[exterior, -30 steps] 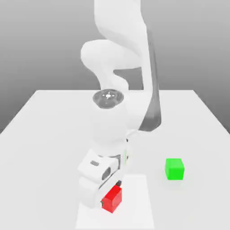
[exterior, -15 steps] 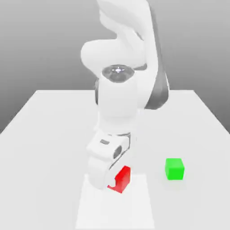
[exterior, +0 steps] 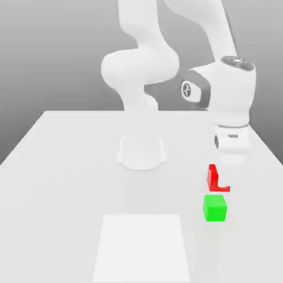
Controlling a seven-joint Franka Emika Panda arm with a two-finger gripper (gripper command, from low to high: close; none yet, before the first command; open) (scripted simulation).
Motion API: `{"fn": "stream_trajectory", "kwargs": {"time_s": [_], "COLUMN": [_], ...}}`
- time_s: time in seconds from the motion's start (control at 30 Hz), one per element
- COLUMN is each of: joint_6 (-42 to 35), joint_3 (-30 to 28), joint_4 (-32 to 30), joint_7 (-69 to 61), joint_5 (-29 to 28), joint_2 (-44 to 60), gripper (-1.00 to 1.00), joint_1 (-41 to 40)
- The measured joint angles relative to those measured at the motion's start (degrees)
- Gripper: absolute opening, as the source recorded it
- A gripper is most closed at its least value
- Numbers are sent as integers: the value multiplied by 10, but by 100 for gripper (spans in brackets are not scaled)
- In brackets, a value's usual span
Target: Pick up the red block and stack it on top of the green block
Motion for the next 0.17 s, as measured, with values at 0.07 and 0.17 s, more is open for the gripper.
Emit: {"fn": "stream_trajectory", "kwargs": {"time_s": [0.07,0.17], "joint_6": [37,37], "joint_3": [-8,-8], "joint_4": [1,1], "joint_7": [11,11], "joint_5": [-15,-15], "joint_2": [38,38], "gripper": [100,100], "joint_1": [5,4]}}
